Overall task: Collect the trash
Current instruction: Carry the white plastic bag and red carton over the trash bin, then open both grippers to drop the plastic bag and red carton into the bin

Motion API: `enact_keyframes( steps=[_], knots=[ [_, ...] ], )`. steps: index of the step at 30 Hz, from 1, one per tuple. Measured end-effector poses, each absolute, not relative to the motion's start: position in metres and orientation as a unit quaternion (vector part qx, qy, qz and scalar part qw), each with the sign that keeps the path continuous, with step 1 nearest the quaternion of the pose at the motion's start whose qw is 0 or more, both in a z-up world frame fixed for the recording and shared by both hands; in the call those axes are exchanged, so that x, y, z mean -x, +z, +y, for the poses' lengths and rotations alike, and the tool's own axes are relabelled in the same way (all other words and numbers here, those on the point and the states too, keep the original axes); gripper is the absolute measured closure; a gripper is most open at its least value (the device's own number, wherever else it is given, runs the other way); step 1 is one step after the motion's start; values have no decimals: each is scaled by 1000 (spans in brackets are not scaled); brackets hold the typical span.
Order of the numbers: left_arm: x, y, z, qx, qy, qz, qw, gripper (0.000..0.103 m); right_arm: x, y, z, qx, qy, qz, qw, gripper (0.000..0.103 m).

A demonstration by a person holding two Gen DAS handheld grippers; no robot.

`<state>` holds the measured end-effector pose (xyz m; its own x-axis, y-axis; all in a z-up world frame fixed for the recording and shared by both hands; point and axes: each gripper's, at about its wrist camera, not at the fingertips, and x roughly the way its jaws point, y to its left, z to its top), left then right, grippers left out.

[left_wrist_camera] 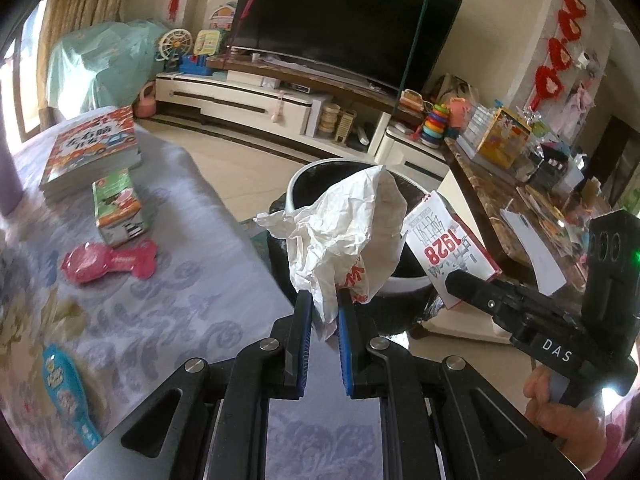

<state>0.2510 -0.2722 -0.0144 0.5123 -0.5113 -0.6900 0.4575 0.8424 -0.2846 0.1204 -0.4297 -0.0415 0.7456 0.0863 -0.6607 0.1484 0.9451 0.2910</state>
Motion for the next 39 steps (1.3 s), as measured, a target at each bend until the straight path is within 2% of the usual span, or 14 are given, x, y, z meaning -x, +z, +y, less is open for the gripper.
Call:
enact_keyframes(
  steps=[39],
  knots=[
    [-311, -20, -344, -14, -279, 426, 861, 91, -164, -42, -467, -142, -41, 381, 913, 73]
  ],
)
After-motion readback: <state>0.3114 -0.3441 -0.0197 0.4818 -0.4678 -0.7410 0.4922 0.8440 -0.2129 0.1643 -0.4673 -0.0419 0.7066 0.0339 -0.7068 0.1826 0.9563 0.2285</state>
